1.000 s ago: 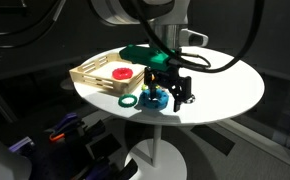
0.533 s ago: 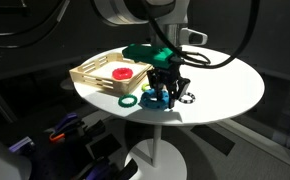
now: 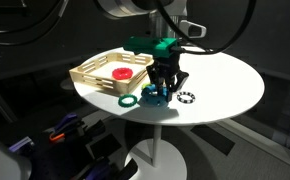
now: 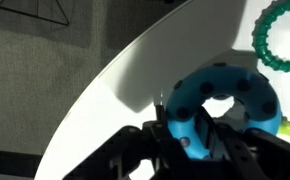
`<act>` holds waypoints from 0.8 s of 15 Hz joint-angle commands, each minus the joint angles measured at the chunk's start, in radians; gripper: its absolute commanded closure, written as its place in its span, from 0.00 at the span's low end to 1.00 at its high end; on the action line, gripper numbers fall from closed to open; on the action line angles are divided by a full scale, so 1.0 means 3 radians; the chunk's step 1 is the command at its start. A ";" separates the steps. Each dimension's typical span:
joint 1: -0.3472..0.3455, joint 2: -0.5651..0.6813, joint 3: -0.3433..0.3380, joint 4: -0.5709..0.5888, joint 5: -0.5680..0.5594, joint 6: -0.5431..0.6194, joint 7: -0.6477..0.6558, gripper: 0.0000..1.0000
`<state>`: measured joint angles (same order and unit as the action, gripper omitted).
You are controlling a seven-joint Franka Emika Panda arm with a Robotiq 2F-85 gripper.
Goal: Put the blue ring in the box
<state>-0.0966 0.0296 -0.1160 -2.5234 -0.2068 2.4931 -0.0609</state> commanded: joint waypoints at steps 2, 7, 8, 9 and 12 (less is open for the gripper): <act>0.0061 -0.0254 0.0092 0.0029 0.0060 -0.0328 0.0037 0.90; 0.0145 -0.0443 0.0164 0.0043 0.0457 -0.0536 -0.0150 0.90; 0.0167 -0.0468 0.0174 0.0045 0.0574 -0.0562 -0.0200 0.90; 0.0189 -0.0489 0.0180 0.0048 0.0666 -0.0583 -0.0235 0.90; 0.0247 -0.0495 0.0209 0.0068 0.0863 -0.0646 -0.0293 0.90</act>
<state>-0.0340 -0.0988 -0.0593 -2.5146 0.0001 2.3420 -0.1148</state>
